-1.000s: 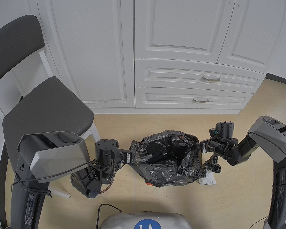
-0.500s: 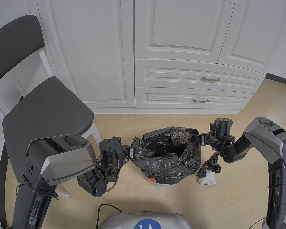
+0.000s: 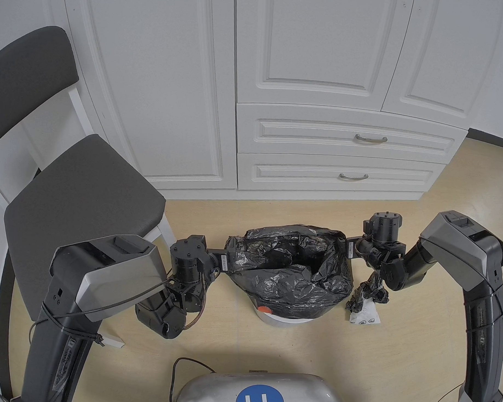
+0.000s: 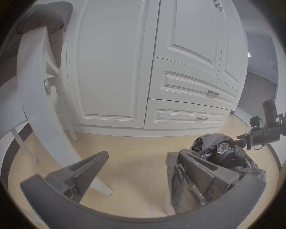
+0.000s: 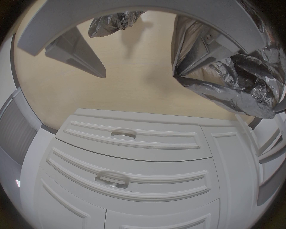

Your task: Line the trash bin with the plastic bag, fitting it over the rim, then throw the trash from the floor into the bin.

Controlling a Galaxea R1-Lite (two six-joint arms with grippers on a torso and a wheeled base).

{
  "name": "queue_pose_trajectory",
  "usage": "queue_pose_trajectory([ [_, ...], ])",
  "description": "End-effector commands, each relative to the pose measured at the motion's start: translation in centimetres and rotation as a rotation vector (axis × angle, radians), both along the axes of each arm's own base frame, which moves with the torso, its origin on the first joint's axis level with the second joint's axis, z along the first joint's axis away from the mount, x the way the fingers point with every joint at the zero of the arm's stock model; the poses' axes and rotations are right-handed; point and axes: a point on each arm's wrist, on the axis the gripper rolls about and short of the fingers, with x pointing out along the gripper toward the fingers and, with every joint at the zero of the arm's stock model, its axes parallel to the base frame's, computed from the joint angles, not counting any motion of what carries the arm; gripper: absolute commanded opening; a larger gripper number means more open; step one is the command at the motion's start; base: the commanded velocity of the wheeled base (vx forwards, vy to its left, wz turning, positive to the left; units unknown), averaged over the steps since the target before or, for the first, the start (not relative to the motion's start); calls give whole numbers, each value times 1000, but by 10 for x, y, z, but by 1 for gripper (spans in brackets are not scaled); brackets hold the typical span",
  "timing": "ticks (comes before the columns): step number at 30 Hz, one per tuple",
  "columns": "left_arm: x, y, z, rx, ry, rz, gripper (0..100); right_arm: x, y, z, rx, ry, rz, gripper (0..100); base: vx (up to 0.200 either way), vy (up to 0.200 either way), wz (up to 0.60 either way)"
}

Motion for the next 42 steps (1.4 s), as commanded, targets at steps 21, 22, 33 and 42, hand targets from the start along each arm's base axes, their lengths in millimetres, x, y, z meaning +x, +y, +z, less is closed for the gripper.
queue_pose_trajectory([
  [21,-14,-13,2,44,-13,23,100,-42,45,28,21,-102,125,100,0,0,0],
  [22,-14,-13,2,46,-12,23,100,-40,46,23,19,-94,125,100,0,0,0],
  [33,-11,-12,0,45,-13,29,100,-13,48,1,26,-114,89,100,0,0,0],
  [42,0,1,-2,47,-12,66,100,22,80,-16,192,-228,10,100,0,0,0],
])
